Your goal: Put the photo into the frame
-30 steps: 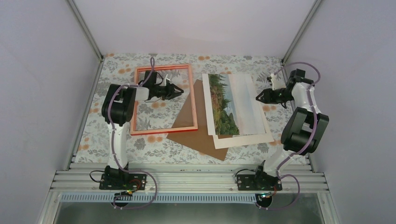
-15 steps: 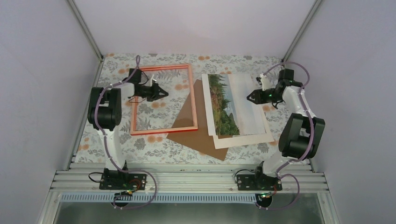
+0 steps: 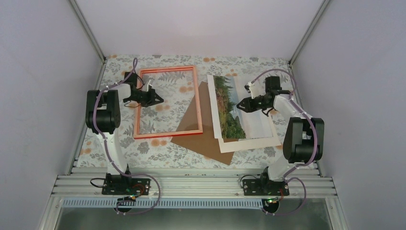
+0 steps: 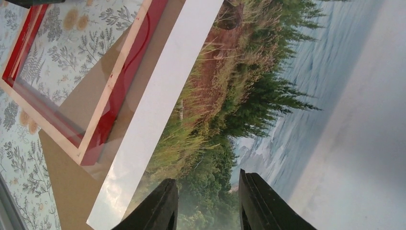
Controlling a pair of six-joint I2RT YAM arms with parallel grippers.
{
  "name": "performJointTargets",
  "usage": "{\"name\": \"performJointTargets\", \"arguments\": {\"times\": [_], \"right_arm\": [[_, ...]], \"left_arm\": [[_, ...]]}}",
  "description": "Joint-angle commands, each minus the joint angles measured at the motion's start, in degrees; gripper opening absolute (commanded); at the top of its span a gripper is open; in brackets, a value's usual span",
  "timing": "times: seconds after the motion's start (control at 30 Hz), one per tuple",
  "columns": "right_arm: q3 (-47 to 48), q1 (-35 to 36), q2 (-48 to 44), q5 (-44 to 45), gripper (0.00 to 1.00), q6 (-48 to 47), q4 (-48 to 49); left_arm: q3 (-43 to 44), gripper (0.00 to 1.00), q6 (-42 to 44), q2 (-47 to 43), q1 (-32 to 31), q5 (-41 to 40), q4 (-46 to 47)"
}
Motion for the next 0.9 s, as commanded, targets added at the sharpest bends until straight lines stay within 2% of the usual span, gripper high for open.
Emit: {"name": "performJointTargets", "arguments": {"times": [0.0,0.6,0.87], "right_arm": [[-1.44,0.79,0.27,-0.33,0.33,1.25,4.09],[-1.41,0.80,0.22,1.23,0.33,1.80,5.05],[-2.39,0.85,-0.58,1.43,0.33,1.67,5.14]], "left_arm": [[2.75,0.02,3.84,-0.24,1.36,-2.82,-2.92],[4.45,0.02,4.25,1.52,2.21,-8.41,-4.24],[3.22,0.02,4.65,-0.34,2.30,-7.79,-2.95]]}}
